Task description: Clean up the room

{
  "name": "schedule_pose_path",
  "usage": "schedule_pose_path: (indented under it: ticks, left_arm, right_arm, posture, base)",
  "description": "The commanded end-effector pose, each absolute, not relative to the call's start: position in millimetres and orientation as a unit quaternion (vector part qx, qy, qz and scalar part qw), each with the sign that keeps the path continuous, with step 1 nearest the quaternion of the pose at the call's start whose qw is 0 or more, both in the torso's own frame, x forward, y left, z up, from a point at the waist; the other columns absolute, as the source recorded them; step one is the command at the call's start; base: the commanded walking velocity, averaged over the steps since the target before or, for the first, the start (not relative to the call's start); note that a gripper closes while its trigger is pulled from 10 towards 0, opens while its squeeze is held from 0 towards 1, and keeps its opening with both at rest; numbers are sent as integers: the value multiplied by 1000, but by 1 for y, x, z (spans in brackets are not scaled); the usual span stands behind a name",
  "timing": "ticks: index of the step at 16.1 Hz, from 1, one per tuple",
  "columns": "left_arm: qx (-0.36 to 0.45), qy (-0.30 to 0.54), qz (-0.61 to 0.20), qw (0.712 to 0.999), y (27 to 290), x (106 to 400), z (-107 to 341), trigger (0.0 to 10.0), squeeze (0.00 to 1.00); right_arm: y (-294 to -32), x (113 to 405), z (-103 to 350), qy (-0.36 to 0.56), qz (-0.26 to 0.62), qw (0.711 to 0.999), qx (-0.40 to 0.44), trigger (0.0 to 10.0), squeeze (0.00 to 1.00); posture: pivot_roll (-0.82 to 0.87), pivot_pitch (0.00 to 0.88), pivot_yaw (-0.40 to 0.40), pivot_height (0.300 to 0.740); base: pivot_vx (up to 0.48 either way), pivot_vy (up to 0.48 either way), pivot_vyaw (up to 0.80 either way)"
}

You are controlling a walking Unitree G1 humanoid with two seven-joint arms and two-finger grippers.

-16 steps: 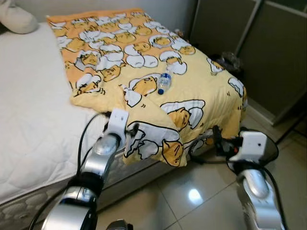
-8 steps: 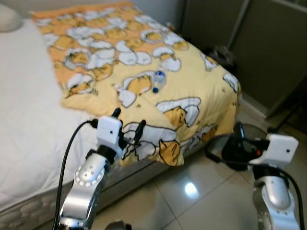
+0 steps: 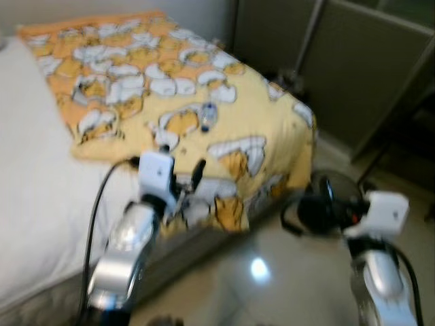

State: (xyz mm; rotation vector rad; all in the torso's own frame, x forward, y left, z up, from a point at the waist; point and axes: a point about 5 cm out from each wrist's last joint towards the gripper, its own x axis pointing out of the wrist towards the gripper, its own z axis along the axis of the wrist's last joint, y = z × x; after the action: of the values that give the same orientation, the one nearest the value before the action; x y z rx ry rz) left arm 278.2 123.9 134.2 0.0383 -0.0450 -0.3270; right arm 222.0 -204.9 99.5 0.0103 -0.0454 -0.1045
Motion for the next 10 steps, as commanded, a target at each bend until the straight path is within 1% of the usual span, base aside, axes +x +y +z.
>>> schedule_pose_path:
  ticks: [1, 8, 9, 10]
  left_arm:
    - [16, 2, -162, 987, 124, 278, 125, 10000, 0]
    - [17, 33, -167, 985, 116, 293, 114, 10000, 0]
    - [30, 43, -168, 984, 116, 295, 110, 10000, 0]
    - [16, 70, -146, 987, 120, 301, 103, 10000, 0]
  right_arm:
    - [-204, 226, 102, -28, -48, 998, 4, 10000, 0]
    - [-206, 227, 95, -14, -48, 999, 10, 10000, 0]
    - [-206, 227, 96, -15, -48, 999, 9, 10000, 0]
    - [-206, 228, 97, -16, -48, 999, 8, 10000, 0]
  posture:
    - [-49, 0, -16, 723]
    - [-79, 0, 13, 723]
    - [-80, 0, 11, 723]
    - [-80, 0, 9, 723]
  base:
    - [431, 0, 0]
    - [430, 0, 0]
    - [439, 0, 0]
    - [371, 240, 0]
